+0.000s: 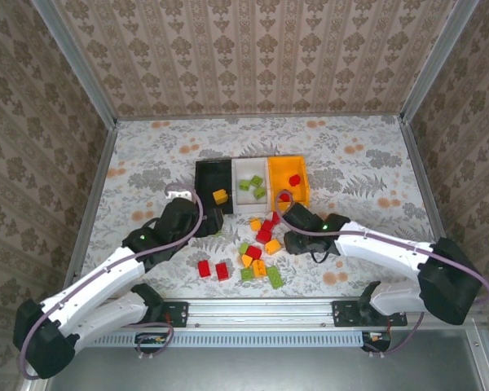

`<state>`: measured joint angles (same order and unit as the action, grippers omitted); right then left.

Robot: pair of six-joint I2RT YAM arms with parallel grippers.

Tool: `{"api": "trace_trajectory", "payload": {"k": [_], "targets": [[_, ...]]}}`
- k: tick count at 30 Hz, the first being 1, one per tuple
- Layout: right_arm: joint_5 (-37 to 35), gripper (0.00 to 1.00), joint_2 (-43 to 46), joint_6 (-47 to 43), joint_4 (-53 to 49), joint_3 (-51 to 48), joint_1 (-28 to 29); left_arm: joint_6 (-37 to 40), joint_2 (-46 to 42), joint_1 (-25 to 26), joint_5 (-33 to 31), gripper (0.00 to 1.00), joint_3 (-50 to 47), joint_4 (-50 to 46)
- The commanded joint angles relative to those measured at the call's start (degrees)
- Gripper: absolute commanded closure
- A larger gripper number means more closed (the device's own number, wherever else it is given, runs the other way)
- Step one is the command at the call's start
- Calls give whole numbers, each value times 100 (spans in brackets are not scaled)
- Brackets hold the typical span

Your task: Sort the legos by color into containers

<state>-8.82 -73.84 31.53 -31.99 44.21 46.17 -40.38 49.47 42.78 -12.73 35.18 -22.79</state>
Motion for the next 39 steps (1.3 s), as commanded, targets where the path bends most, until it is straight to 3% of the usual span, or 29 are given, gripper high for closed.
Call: {"api": "trace_trajectory", "payload": {"k": [1, 10, 19, 22, 25, 28, 30, 35, 39], "targets": [[122, 78, -33, -319, -72, 796, 3, -141, -295, -65, -116, 0, -165, -333], [589, 78, -2472, -604, 457, 3710, 127, -575, -1293, -199, 77, 0, -634, -785], [311, 75, -4972, -565, -358, 6646, 18, -672, -1608, -245, 292, 0, -750, -1164], [237, 71, -5503, -560, -592, 7342, -23, -645, -1557, -262, 395, 0, -758, -1198], [153, 60, -5807, -634, -765, 7844, -35, -580, -1470, -274, 516, 0, -710, -1230], [170, 42, -5836, -668, -758, 8097, -39, -473, -1374, -279, 625, 0, -638, -1285], [176, 36, -5716, -678, -713, 8118, -39, -398, -1299, -275, 742, 0, -610, -1295], [113, 27, -4900, -614, -191, 7072, -40, -352, -919, -193, 1211, 4, -630, -1330], [95, 26, -4180, -478, 366, 5847, -58, -495, -496, 295, 1265, 6, -813, -1266]]}}
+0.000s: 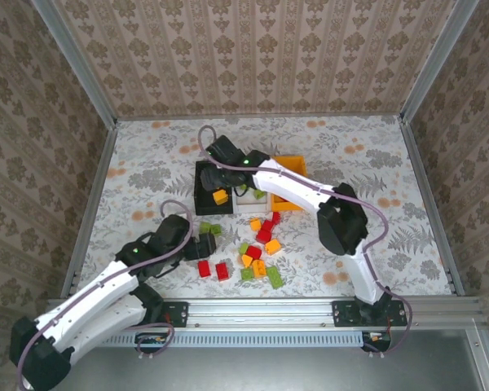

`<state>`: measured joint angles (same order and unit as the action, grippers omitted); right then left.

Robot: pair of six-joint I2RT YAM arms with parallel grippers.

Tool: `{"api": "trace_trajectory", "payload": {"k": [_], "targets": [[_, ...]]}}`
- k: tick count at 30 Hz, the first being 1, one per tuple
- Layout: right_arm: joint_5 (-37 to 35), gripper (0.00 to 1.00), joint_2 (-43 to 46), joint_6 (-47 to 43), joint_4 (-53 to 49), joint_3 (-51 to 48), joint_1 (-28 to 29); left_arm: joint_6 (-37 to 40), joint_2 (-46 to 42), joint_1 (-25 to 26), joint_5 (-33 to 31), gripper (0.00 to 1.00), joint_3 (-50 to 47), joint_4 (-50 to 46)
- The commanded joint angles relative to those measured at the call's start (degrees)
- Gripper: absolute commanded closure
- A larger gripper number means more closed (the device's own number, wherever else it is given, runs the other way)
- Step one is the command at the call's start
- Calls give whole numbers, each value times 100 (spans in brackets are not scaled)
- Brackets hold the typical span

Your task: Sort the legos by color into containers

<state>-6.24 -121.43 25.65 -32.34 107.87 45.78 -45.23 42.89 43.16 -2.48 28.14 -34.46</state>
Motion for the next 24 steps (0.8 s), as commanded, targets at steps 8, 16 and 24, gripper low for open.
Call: {"api": "trace_trajectory", "payload": {"k": [8, 16, 24], "targets": [[-126, 26, 1738, 319, 1094, -2417, -169, -620, 552, 794, 258, 22, -592, 255], [-123, 26, 2328, 377, 1271, -3159, -331, -680, 760, 784, 103, 40, -710, 336], [-165, 25, 2820, 545, 1377, -3685, -523, -540, 1118, 791, 115, 61, -522, 270]]}}
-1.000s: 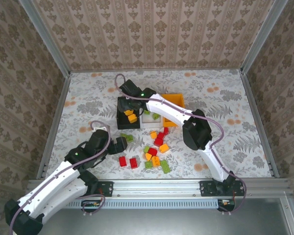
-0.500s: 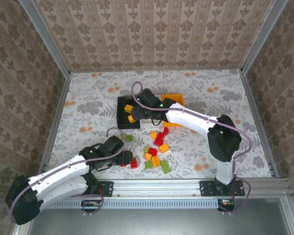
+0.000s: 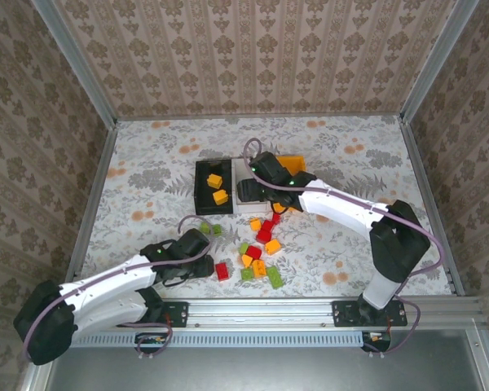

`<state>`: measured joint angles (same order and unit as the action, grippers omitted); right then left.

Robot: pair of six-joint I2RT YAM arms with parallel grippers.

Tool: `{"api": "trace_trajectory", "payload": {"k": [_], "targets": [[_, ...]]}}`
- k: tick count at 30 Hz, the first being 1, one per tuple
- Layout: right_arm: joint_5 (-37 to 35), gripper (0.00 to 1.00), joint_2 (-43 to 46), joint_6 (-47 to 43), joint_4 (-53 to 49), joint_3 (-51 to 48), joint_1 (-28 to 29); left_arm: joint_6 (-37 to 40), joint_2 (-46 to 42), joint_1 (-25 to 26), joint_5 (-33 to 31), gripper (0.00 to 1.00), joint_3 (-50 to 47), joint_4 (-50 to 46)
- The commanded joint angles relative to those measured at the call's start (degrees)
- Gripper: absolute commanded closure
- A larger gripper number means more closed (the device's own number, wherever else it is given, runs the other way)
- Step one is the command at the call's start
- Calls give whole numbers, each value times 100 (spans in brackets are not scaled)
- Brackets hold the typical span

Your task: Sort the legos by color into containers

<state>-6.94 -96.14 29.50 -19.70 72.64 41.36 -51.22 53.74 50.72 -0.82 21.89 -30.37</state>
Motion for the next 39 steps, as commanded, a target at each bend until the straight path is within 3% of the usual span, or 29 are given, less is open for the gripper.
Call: {"api": "trace_trajectory", "payload": {"k": [1, 8, 20, 31, 34, 39], "targets": [[-112, 25, 385, 191, 127, -250, -116, 89, -13, 35, -73, 64, 179, -195], [-414, 25, 1276, 522, 215, -1140, -352, 733, 271, 43, -109, 68, 1398, -422], [-825, 25, 3022, 892, -182, -2889, -832, 2563, 3936, -268, 300, 73, 5495, 191], [-747, 24, 3903, 962, -525, -3528, -1060, 3126, 6832, -394, 610, 73, 9091, -755], [-728, 24, 3987, 962, -561, -3551, -1069, 3127, 7256, -391, 620, 67, 9567, -928], [-729, 24, 4000, 944, -549, -3571, -1069, 3107, 7605, -393, 623, 46, 10149, -1096]]}}
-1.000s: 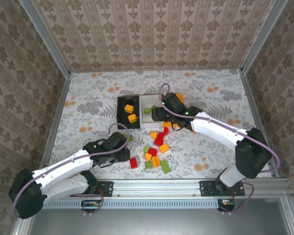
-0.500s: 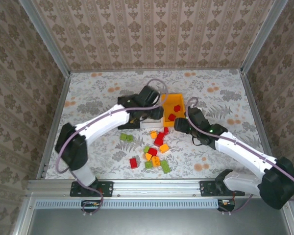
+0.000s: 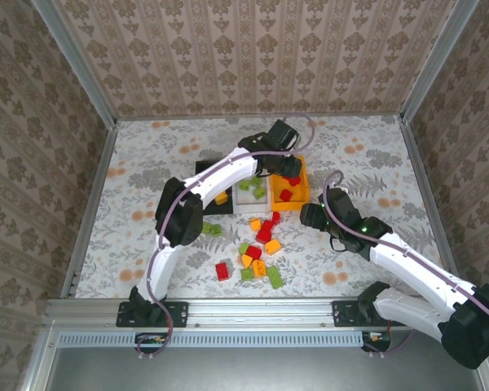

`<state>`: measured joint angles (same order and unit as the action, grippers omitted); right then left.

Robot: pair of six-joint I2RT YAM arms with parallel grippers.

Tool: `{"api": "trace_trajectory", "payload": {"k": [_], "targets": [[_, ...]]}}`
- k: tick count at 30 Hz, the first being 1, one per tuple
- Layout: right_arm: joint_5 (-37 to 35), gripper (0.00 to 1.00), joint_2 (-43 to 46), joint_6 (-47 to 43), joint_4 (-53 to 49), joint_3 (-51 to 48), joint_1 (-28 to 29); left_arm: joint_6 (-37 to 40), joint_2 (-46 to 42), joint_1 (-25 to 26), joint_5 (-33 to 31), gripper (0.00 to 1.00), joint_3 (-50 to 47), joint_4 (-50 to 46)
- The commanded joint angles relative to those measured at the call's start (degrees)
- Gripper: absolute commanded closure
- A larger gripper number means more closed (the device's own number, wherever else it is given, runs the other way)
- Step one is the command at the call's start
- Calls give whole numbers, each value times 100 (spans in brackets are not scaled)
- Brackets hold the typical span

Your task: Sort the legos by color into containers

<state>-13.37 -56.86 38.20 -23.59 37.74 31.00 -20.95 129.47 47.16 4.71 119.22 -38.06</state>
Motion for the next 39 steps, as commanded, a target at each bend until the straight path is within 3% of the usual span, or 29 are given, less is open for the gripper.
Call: {"api": "trace_trajectory", "payload": {"k": [1, 7, 13, 20, 27, 32, 39], "targets": [[-94, 24, 52, 81, -173, -67, -33, 55, 36, -26, 109, 43, 502, -354], [-37, 23, 43, 58, -174, -25, -42, 46, -638, 78, 93, 21, 274, -187], [374, 23, -137, -154, -110, 30, -32, -210, -2523, 196, -45, 1, -1902, 1062], [801, 23, -453, -439, -94, 15, 342, -577, -4796, 235, -499, 0, -4561, 1892], [1146, 23, -913, -584, -297, -38, 1227, -1107, -6550, 260, -1139, 0, -6778, 1962], [1283, 23, -1230, -764, -464, 29, 2002, -1466, -7453, 265, -1412, 0, -7714, 1803], [632, 23, -2020, -950, -977, 454, 2985, -1634, -8206, 226, -1824, 0, -8134, 1327]]}}
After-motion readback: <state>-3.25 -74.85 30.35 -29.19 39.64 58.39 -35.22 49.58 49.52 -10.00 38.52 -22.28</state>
